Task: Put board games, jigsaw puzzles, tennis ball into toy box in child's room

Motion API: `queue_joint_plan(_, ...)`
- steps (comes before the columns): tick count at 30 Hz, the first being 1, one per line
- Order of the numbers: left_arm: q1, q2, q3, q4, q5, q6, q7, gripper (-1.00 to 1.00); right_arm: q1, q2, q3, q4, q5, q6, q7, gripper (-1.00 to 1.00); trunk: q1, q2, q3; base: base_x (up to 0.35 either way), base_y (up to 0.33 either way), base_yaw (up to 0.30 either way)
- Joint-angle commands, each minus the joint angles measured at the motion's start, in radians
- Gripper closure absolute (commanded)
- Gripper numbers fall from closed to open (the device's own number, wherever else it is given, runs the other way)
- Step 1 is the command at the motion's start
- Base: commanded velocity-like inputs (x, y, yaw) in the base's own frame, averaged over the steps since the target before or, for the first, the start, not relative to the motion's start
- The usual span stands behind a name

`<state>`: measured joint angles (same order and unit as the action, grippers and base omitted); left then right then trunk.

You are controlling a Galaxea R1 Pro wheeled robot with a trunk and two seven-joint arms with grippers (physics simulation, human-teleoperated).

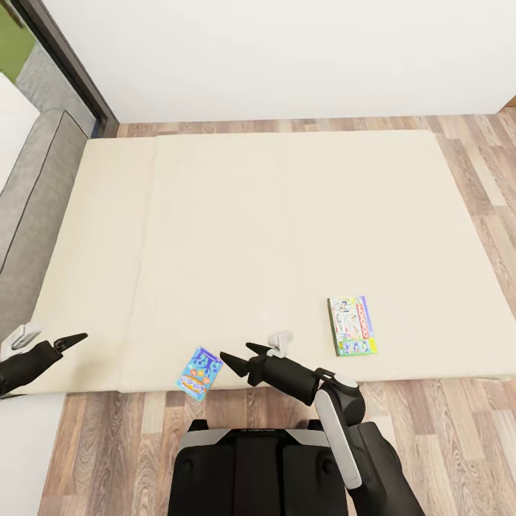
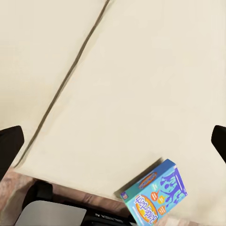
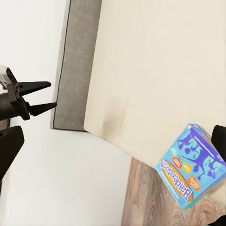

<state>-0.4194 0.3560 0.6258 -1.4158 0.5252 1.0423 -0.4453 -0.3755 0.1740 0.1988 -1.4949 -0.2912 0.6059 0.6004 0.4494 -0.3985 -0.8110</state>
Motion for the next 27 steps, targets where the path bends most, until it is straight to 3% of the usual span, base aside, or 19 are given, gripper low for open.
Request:
queue_joint_plan(1,-0.001,0.000,0.002,0.000,-0.007,0.005,-0.009,-1.00,0.000,0.000,-0.001,-0.001,-0.006,0.008,-0.001,-1.00,0.001,-0.002,-0.001,-0.001,0.069,0.007)
queue_joint_plan(27,-0.001,0.000,0.002,0.000,-0.007,0.005,-0.009,-1.00,0.000,0.000,-0.001,-0.001,-0.006,0.008,0.000,-1.00,0.001,-0.002,-0.001,-0.006,0.110,0.001)
